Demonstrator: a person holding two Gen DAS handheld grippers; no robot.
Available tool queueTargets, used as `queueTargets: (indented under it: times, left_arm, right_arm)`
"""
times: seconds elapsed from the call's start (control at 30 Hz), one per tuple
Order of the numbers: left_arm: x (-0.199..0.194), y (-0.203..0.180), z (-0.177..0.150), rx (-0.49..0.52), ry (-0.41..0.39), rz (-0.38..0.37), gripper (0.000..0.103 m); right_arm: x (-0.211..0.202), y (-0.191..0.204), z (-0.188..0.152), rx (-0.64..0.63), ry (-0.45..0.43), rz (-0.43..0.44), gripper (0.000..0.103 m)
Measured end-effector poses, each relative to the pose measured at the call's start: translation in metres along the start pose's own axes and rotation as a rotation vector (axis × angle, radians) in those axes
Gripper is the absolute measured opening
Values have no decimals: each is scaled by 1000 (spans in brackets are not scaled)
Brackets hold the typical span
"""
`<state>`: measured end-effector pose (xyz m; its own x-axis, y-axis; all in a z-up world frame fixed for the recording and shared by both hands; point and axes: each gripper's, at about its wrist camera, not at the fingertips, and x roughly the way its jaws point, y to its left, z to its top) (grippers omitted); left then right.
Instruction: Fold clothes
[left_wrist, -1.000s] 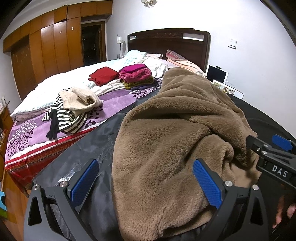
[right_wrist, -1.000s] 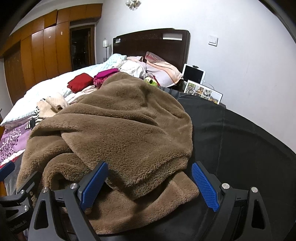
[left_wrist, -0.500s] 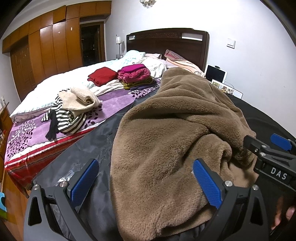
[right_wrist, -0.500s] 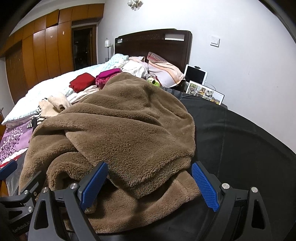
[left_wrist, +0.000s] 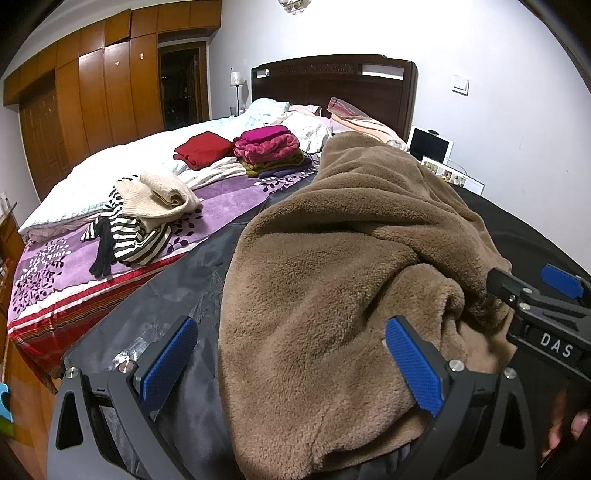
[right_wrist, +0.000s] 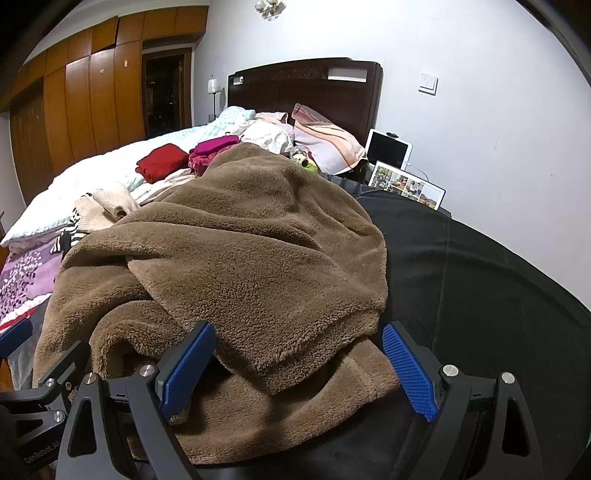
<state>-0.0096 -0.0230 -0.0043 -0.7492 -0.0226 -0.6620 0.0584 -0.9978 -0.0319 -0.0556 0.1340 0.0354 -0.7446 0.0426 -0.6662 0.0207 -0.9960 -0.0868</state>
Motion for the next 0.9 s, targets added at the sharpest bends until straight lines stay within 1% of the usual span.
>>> queueTargets:
  times: [0.27, 0.9]
  left_arm:
    - [1, 0, 0, -2, 4, -1, 102]
    - [4, 2, -2, -7, 11, -9, 102]
  right_arm:
    - [-5, -1, 1, -5, -21, -25, 94]
    - [-5, -4, 2, 1, -23, -29, 94]
